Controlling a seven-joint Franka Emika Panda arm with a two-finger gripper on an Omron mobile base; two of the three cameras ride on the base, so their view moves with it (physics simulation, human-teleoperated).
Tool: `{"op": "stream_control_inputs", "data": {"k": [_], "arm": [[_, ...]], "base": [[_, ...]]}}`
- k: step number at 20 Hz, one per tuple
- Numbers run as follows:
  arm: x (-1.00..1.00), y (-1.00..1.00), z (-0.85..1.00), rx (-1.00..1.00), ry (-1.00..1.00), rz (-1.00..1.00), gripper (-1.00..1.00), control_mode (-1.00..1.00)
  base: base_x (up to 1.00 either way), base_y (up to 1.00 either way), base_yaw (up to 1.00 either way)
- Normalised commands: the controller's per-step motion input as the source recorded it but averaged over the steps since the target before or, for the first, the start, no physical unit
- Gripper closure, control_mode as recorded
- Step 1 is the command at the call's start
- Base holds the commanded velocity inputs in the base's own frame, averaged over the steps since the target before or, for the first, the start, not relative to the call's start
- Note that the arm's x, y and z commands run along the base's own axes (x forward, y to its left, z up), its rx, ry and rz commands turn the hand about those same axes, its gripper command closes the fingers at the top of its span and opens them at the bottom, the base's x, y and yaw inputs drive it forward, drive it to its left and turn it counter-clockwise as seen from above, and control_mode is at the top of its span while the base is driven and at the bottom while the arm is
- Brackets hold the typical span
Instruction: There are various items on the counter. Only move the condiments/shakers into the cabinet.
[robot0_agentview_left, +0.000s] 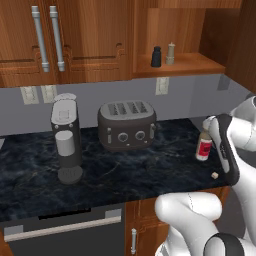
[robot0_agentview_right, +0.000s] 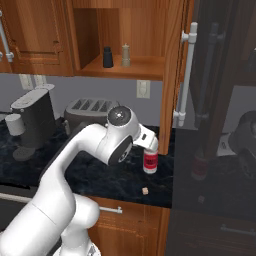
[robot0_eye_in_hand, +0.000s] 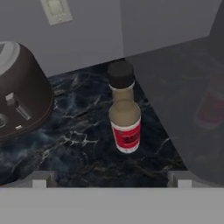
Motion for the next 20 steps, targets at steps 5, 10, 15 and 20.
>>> {"op": "stream_control_inputs", "data": {"k": [5, 10, 15, 20], "arm": [[0.04, -0.21, -0.24, 0.00, 0.01, 0.00, -1.00, -1.00], [0.12, -0.04, -0.13, 0.00, 0.00, 0.01, -1.00, -1.00], [0.20, 0.00, -0.11, 0.00, 0.00, 0.01, -1.00, -1.00], [0.30, 0.00, -0.07, 0.00, 0.00, 0.00, -1.00, -1.00]], "base": [[0.00, 0.00, 0.00], [0.00, 0.00, 0.00], [0.00, 0.00, 0.00], [0.00, 0.00, 0.00]]}}
